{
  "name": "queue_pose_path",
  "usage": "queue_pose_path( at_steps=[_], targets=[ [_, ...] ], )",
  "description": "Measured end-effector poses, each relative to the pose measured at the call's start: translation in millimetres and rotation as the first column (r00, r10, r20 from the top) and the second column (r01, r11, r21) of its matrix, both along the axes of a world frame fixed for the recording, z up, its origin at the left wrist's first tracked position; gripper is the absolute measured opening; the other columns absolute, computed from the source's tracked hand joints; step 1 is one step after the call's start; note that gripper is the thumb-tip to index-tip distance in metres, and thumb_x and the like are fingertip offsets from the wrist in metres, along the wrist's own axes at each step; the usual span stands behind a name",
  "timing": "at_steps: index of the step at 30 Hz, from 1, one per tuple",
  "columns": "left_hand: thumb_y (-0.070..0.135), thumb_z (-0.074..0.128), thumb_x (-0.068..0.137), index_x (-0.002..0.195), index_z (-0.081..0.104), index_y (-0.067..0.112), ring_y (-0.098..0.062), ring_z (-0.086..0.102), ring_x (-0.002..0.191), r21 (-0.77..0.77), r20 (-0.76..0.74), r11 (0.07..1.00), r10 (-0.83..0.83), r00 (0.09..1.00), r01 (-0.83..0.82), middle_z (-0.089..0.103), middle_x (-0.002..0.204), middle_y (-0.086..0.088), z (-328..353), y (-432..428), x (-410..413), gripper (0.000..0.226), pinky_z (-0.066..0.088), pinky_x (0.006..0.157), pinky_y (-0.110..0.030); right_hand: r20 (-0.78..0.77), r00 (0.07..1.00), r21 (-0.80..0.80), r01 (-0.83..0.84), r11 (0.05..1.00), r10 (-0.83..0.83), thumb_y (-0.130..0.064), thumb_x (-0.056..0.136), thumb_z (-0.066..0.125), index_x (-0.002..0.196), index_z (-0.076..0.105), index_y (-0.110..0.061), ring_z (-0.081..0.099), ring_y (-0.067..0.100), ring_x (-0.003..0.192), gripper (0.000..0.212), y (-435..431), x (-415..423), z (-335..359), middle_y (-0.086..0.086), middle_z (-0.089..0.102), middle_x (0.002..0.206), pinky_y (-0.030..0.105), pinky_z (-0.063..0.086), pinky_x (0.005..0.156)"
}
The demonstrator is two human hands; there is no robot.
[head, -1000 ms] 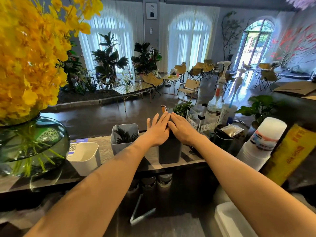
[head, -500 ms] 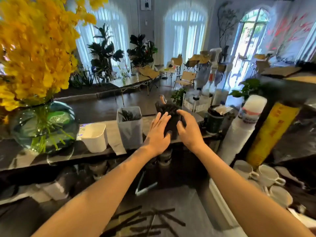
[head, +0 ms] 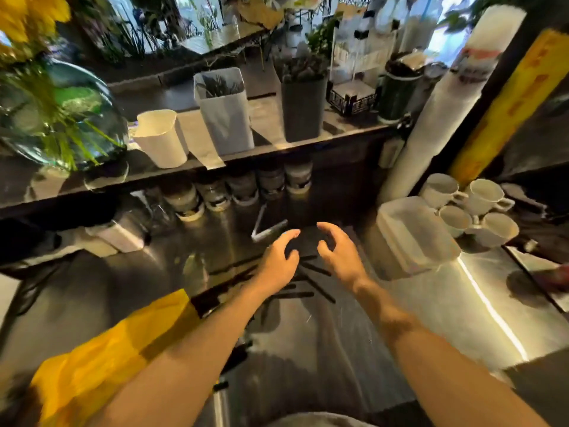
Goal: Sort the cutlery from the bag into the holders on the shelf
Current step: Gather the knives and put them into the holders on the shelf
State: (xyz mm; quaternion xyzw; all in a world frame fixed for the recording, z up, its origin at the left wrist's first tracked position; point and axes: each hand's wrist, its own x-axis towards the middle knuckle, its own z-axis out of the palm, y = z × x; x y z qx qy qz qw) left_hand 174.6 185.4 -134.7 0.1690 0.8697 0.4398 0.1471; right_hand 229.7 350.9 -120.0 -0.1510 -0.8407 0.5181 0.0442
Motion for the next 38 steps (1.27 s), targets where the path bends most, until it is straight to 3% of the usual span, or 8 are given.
queue_pose_path(
  at_steps=[4, 9, 12, 16, 20, 23, 29, 38],
  targets=[
    [0.003, 0.054, 0.095, 0.142, 0.054, 0.017, -0.013, 0.050, 0.134, -0.053, 0.098, 0.997, 0.066, 0.993, -0.061, 0.057, 0.142, 0.001, -43.5, -7.6, 26.9, 0.049, 0.034, 0.109, -0.020, 0.148, 0.988, 0.047, -0.060, 0.997, 0.052, -0.012, 0.093, 0.065, 0.143, 0.052, -0.017, 0.046, 0.018, 0.135, 0.052, -2.8, 22.6, -39.1, 0.001, 0.053, 0.143, 0.023, 0.033, 0.109],
    [0.003, 0.053, 0.096, 0.143, 0.053, 0.018, -0.013, 0.049, 0.134, -0.110, 0.244, 0.982, 0.176, 0.954, -0.153, 0.055, 0.143, 0.001, -84.7, -23.0, 58.6, 0.049, 0.035, 0.108, -0.018, 0.383, 0.907, 0.132, -0.241, 0.962, 0.175, -0.024, 0.092, 0.068, 0.142, 0.050, -0.008, 0.043, 0.030, 0.135, 0.056, 5.4, 32.7, -89.3, 0.013, 0.052, 0.141, 0.034, 0.033, 0.111],
    [0.006, 0.052, 0.098, 0.146, 0.049, 0.020, -0.014, 0.043, 0.138, -0.169, 0.279, 0.972, 0.209, 0.937, -0.166, 0.048, 0.148, 0.003, -99.0, -31.0, 71.9, 0.050, 0.033, 0.116, -0.028, 0.466, 0.861, 0.222, -0.338, 0.915, 0.205, -0.032, 0.088, 0.070, 0.147, 0.046, -0.015, 0.039, 0.034, 0.138, 0.065, 7.3, 28.7, -108.8, 0.012, 0.048, 0.149, 0.039, 0.034, 0.113],
    [0.004, 0.056, 0.096, 0.142, 0.052, 0.018, -0.018, 0.038, 0.142, -0.213, 0.224, 0.943, 0.303, 0.926, -0.256, 0.046, 0.148, 0.000, -118.0, -39.0, 76.7, 0.049, 0.029, 0.121, -0.033, 0.488, 0.820, 0.264, -0.465, 0.845, 0.299, -0.036, 0.082, 0.076, 0.155, 0.034, -0.026, 0.019, 0.032, 0.150, 0.085, 10.2, 6.1, -127.3, 0.005, 0.027, 0.163, 0.048, 0.022, 0.122],
    [0.008, 0.056, 0.094, 0.145, 0.049, 0.019, -0.020, 0.026, 0.147, -0.301, 0.183, 0.898, 0.385, 0.904, -0.322, 0.033, 0.158, 0.000, -130.0, -43.7, 76.8, 0.052, 0.022, 0.124, -0.038, 0.551, 0.764, 0.320, -0.566, 0.759, 0.337, -0.045, 0.080, 0.078, 0.162, 0.011, -0.024, -0.004, 0.026, 0.156, 0.108, 7.4, -26.2, -139.9, 0.003, 0.002, 0.170, 0.047, 0.005, 0.126],
    [0.011, 0.061, 0.091, 0.143, 0.049, 0.019, -0.025, 0.030, 0.142, -0.365, 0.108, 0.872, 0.388, 0.915, -0.326, 0.029, 0.159, -0.002, -139.2, -47.7, 74.4, 0.054, 0.026, 0.120, -0.037, 0.608, 0.722, 0.348, -0.618, 0.705, 0.332, -0.051, 0.077, 0.081, 0.163, 0.002, -0.020, -0.007, 0.028, 0.156, 0.120, 2.4, -45.2, -151.7, 0.004, 0.000, 0.170, 0.049, 0.002, 0.127],
    [0.014, 0.069, 0.088, 0.141, 0.053, 0.017, -0.031, 0.045, 0.127, -0.486, 0.036, 0.808, 0.400, 0.916, -0.334, 0.034, 0.150, -0.010, -153.6, -49.8, 69.3, 0.055, 0.039, 0.111, -0.034, 0.577, 0.756, 0.449, -0.609, 0.654, 0.308, -0.046, 0.086, 0.074, 0.157, 0.024, -0.020, 0.030, 0.036, 0.139, 0.091, -3.6, -47.5, -165.7, 0.011, 0.032, 0.152, 0.047, 0.027, 0.118],
    [0.006, 0.062, 0.091, 0.129, 0.062, 0.016, -0.024, 0.049, 0.120, -0.443, -0.008, 0.841, 0.342, 0.940, -0.310, 0.040, 0.135, -0.005, -166.1, -51.8, 61.5, 0.040, 0.051, 0.103, -0.041, 0.493, 0.792, 0.523, -0.600, 0.606, 0.359, -0.043, 0.090, 0.065, 0.147, 0.040, -0.025, 0.035, 0.032, 0.129, 0.066, -8.3, -25.1, -175.7, 0.008, 0.036, 0.140, 0.045, 0.030, 0.116]
  ],
)
